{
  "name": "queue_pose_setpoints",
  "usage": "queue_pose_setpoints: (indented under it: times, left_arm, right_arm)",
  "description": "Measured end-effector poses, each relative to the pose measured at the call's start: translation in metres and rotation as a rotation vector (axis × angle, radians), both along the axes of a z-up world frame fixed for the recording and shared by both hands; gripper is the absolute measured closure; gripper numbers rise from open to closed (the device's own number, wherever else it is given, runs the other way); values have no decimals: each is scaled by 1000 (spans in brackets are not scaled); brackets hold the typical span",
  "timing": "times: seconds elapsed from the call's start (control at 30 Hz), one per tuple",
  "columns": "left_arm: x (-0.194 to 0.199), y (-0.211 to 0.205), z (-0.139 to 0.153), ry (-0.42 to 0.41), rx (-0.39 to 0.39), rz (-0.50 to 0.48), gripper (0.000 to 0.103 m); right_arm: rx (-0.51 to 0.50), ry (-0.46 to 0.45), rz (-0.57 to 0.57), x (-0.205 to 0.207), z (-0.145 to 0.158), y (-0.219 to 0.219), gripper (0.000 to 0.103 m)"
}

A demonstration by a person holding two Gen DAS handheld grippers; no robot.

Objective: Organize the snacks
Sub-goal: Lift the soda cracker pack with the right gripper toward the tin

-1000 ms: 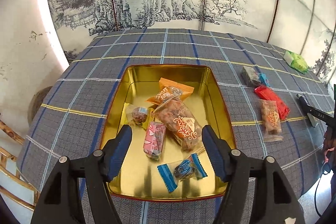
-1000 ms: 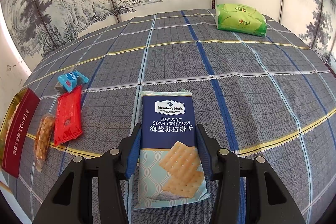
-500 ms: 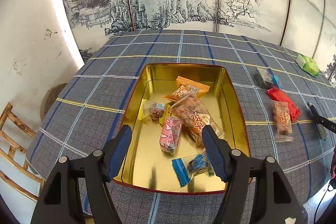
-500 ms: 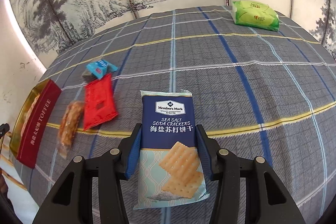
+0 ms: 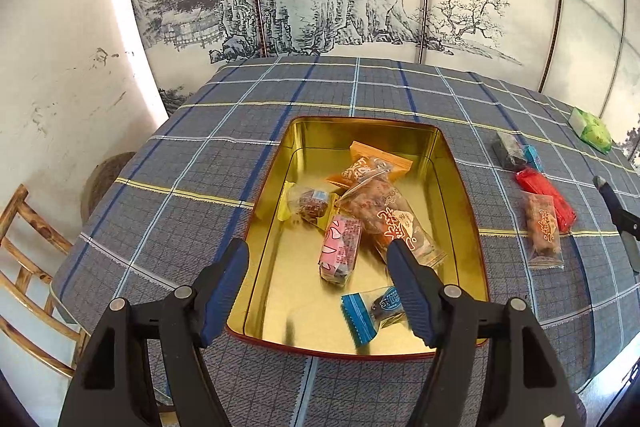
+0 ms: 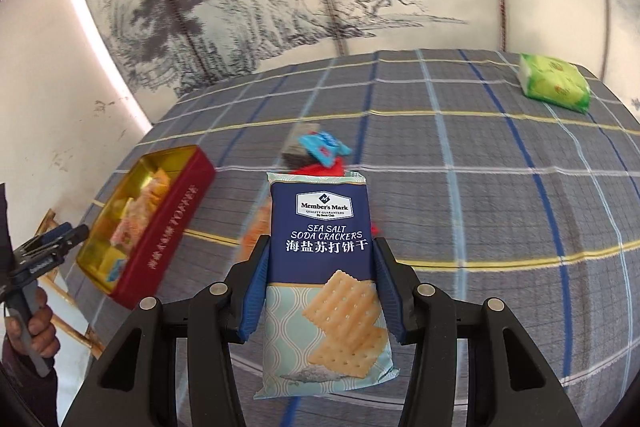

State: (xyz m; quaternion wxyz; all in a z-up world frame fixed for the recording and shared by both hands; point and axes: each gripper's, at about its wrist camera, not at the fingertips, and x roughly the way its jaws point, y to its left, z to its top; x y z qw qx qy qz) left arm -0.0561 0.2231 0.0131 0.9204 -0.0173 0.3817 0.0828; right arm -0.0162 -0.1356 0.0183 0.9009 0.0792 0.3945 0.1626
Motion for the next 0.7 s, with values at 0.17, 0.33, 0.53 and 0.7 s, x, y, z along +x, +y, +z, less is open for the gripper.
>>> queue_pose_setpoints:
  times: [0.17, 0.33, 0.53, 0.7]
  left_arm:
    - [-3, 5, -3, 3, -15, 7, 35]
    - [-7, 14, -5, -1, -33, 20, 35]
    - [-14, 25, -5, -21, -71, 52, 35]
    - [-23, 38, -2, -62, -82, 127, 32]
  right_arm:
    - [2, -14, 70, -2, 13, 34, 53]
    - [-4, -23, 139, -4, 22, 69, 53]
    - [6, -17, 239, 4, 29, 116, 53]
    - [41, 17, 329, 23, 30, 164, 53]
